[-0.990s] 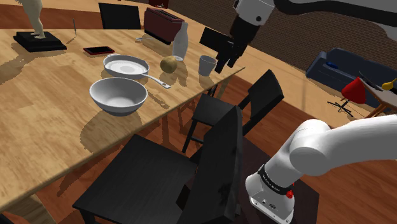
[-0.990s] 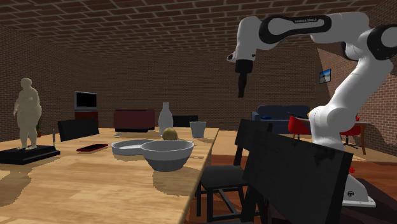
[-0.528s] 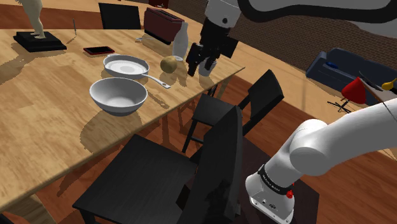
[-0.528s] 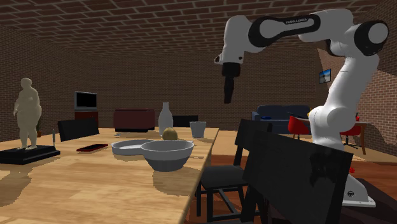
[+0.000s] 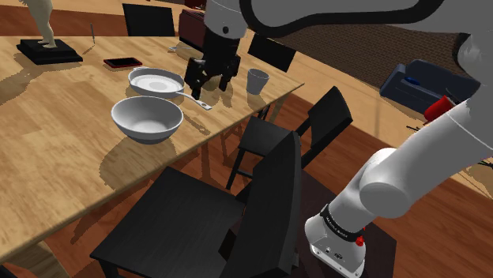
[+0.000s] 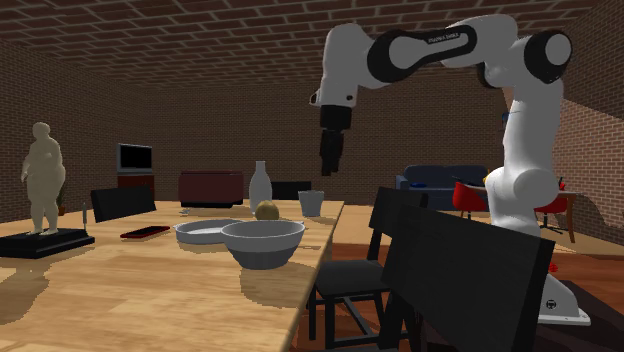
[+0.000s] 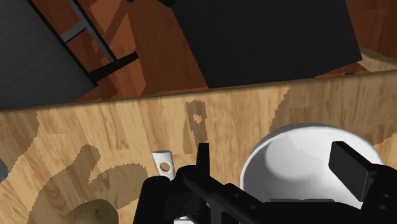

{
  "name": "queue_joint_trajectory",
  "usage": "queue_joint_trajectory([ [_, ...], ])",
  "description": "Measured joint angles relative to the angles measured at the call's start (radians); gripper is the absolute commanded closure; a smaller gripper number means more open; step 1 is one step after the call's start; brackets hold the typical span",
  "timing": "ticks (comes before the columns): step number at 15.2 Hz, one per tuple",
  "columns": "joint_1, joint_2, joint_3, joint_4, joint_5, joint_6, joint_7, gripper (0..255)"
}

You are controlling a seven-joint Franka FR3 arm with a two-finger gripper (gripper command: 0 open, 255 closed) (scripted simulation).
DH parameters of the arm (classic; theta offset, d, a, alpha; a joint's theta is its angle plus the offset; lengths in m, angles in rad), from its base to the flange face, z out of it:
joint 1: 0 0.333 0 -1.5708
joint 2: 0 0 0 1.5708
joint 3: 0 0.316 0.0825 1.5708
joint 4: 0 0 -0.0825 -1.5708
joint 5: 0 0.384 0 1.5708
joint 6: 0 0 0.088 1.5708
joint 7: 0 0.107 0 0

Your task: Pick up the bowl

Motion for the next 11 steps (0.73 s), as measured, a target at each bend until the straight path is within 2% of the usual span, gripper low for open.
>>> queue_joint_trajectory([
  [6,0.037,0.255,0.079,0.206,-0.151,-0.003,0.191,0],
  [11,0.123,0.480,0.092,0.427,-0.287,-0.055,0.321,0],
])
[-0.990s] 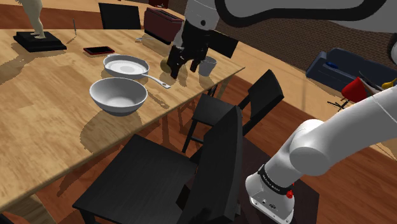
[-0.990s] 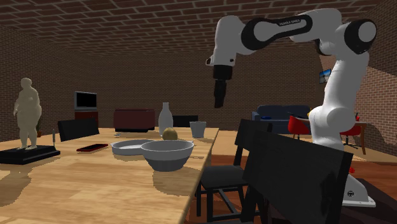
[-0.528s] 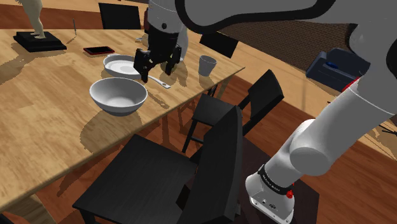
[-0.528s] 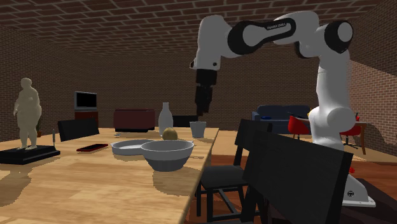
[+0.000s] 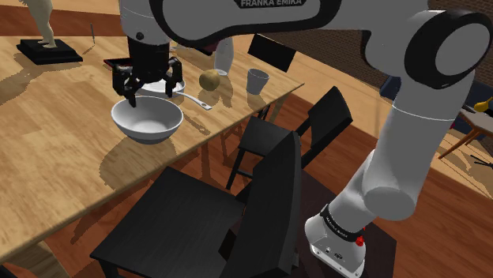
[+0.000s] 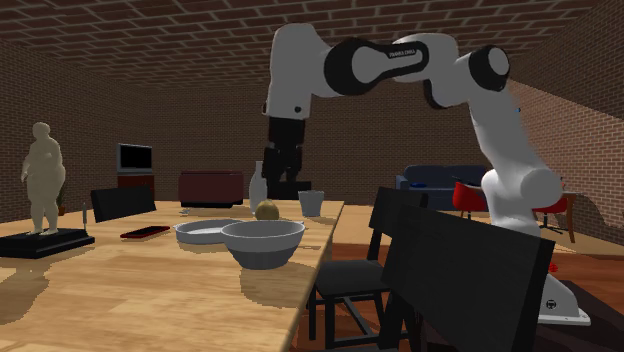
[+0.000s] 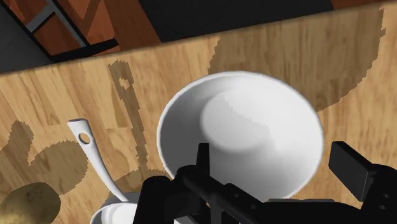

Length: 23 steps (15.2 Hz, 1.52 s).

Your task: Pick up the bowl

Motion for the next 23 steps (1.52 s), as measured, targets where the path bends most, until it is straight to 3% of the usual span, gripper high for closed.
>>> queue_joint_trajectory([
  [7,0.178,0.332,-0.046,0.415,-0.146,-0.127,0.084,0],
  [9,0.193,0.363,-0.054,0.445,-0.157,-0.129,0.091,0],
  [15,0.188,0.381,-0.060,0.394,-0.169,-0.065,0.112,0],
  [16,0.186,0.380,-0.060,0.388,-0.169,-0.060,0.113,255],
  [23,0.185,0.378,-0.060,0.383,-0.169,-0.055,0.113,255],
])
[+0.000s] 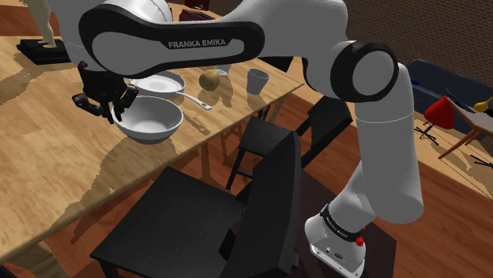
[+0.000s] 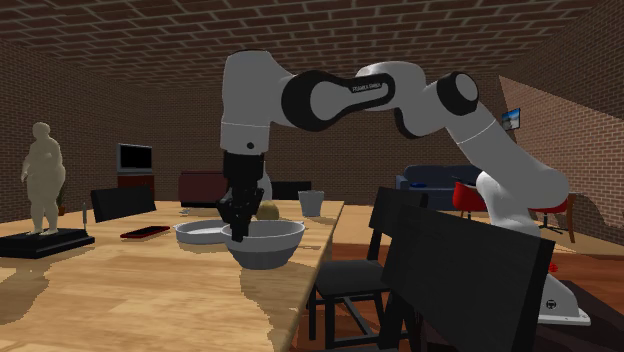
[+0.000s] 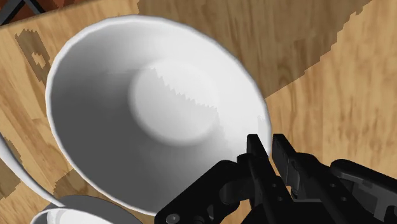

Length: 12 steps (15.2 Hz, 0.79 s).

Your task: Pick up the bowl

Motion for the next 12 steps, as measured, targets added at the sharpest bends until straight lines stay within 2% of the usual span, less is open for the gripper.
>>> queue_joint_trajectory([
  [5,0.001,-0.003,0.001,0.010,0.002,-0.012,-0.004,255],
  [12,0.019,-0.006,0.005,0.098,0.011,-0.098,-0.027,255],
])
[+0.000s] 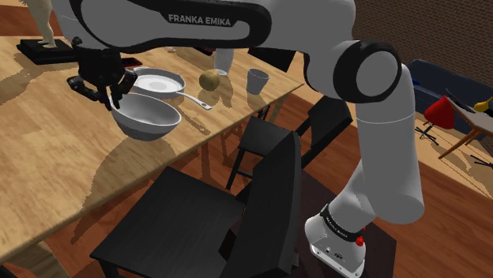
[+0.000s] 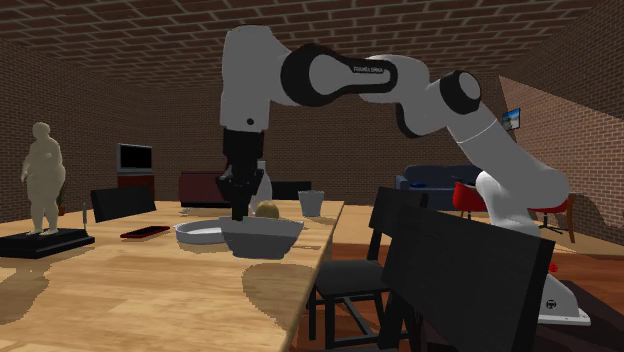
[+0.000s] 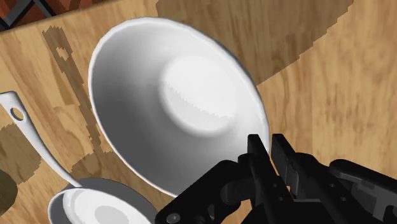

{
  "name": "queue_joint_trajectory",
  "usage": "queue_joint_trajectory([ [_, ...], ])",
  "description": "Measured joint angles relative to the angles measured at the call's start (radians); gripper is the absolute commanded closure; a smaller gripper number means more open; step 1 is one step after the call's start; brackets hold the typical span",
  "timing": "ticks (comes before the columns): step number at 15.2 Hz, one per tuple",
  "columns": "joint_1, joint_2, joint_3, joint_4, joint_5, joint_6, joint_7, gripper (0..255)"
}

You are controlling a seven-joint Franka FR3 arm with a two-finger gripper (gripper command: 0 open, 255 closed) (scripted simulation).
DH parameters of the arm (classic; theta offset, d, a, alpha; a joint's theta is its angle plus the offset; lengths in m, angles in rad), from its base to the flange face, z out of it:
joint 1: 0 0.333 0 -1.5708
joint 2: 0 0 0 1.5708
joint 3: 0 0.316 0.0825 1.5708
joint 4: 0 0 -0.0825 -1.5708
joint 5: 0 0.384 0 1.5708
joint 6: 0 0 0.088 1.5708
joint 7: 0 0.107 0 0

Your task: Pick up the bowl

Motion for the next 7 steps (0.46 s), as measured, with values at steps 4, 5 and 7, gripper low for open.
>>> queue_joint_trajectory([
  [4,0.012,0.003,0.000,0.061,0.002,-0.053,-0.016,255],
  [5,0.017,0.008,-0.001,0.082,0.002,-0.067,-0.021,255],
  [7,0.026,0.016,-0.002,0.117,0.001,-0.093,-0.029,255],
])
